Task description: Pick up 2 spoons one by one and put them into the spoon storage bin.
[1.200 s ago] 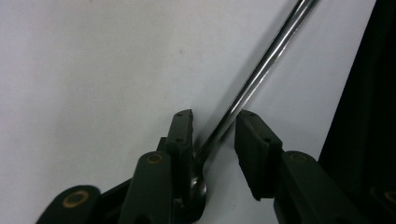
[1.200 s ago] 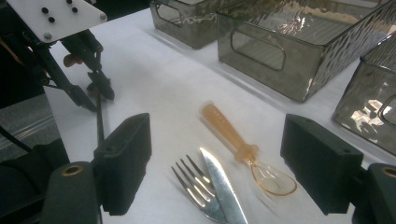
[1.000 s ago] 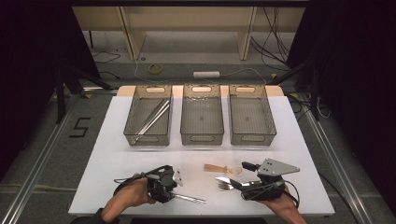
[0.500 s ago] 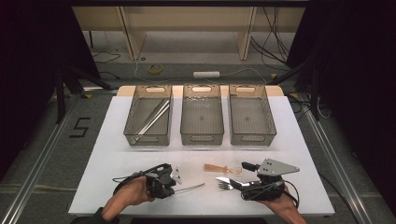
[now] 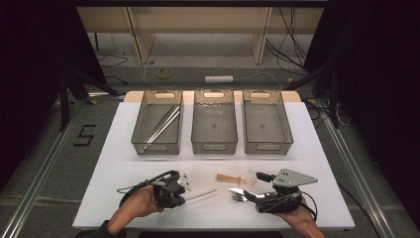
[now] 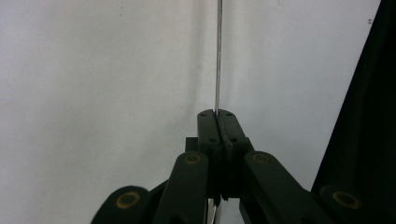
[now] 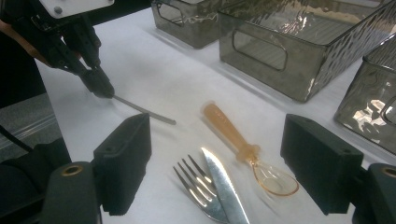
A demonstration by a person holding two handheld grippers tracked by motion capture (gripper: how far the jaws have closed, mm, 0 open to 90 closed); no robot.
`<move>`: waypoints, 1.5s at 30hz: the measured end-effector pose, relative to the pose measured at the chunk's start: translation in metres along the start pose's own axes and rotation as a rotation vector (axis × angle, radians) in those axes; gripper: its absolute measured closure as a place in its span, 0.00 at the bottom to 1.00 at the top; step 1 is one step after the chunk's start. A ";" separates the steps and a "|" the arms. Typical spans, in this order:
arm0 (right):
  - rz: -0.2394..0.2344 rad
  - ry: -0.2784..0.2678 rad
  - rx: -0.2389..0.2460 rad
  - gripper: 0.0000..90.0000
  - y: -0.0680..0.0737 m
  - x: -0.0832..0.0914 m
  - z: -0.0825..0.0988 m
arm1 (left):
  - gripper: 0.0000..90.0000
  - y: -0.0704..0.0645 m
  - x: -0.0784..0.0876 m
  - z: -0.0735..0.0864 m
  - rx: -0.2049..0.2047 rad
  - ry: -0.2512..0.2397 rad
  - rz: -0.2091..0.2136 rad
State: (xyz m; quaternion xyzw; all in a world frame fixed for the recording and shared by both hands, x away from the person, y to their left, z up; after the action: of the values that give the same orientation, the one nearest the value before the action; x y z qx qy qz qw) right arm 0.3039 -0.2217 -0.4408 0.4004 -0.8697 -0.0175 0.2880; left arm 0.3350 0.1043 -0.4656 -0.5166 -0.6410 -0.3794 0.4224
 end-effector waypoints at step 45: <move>0.005 -0.001 -0.007 0.28 -0.002 0.000 0.000 | 0.99 0.037 0.042 -0.006 0.210 -0.256 -0.120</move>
State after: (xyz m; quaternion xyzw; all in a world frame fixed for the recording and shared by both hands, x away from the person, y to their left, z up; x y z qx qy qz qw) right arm 0.3051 -0.2229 -0.4416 0.3974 -0.8708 -0.0201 0.2888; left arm 0.3677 0.1198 -0.4229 -0.4742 -0.7554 -0.2662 0.3656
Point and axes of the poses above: each handheld gripper's, and its own axes: x roughly backward along the jaws, z roughly out of its underside, y roughly to its left, the point moved 1 cm from there along -x, roughly forward along the jaws, and after that the axes turned 12 degrees about -x, right-handed, at the moved point
